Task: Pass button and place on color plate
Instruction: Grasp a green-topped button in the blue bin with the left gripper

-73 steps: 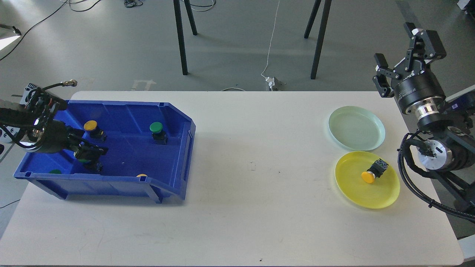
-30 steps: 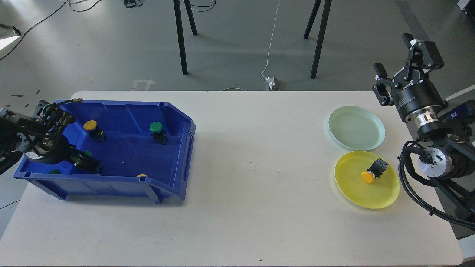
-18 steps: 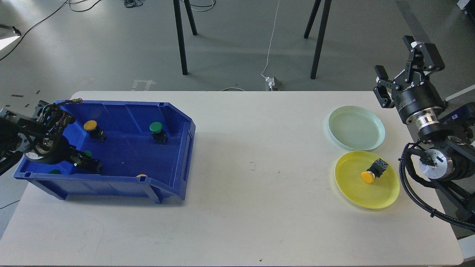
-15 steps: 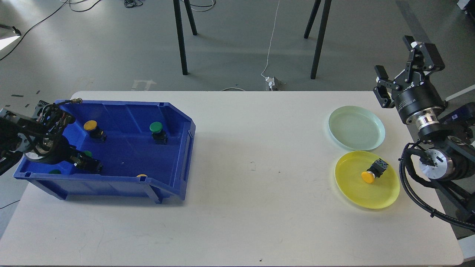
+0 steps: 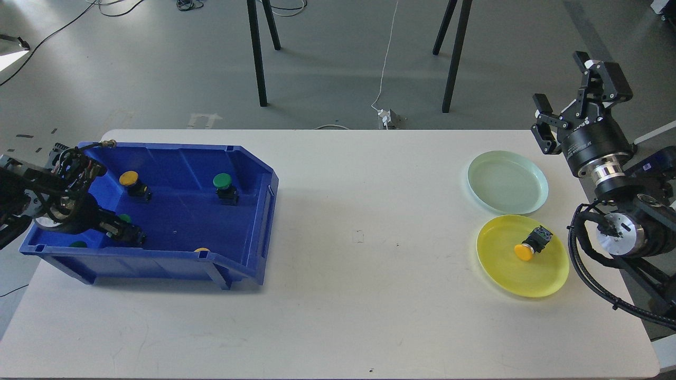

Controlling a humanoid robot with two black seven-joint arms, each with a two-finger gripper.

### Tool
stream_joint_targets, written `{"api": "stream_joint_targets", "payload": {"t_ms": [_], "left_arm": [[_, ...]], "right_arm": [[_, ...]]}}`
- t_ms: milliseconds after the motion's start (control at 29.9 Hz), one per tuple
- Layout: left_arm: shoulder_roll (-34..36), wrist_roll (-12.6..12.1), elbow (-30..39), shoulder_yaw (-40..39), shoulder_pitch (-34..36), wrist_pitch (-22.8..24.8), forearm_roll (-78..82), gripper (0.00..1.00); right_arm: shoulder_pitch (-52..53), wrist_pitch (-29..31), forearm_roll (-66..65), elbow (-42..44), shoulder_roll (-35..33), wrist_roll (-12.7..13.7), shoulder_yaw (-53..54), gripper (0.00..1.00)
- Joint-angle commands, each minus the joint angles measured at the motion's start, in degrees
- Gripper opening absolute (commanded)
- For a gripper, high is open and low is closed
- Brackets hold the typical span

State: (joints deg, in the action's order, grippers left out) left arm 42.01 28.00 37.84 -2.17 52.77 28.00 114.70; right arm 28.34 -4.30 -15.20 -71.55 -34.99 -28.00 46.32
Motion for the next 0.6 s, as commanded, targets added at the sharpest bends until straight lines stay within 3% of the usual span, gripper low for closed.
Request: {"api": "stream_joint_targets", "payload": {"t_ms": [0, 234, 568], "left_arm": [[0.0, 0.0, 0.0, 0.0, -0.5, 0.0, 0.0, 0.48], [-0.2, 0.0, 0.0, 0.0, -0.6, 0.0, 0.0, 0.2], [-0.1, 0.0, 0.8, -0.2, 0.0, 0.0, -0.1, 0.18]], "right_arm": [[-0.2, 0.0, 0.0, 0.0, 0.0, 0.0, 0.1, 0.95], [-0.5, 0.0, 0.0, 0.0, 0.0, 0.0, 0.2, 0.95], [-0.7, 0.0, 0.0, -0.2, 0.0, 0.0, -0.1, 0.95]]}}
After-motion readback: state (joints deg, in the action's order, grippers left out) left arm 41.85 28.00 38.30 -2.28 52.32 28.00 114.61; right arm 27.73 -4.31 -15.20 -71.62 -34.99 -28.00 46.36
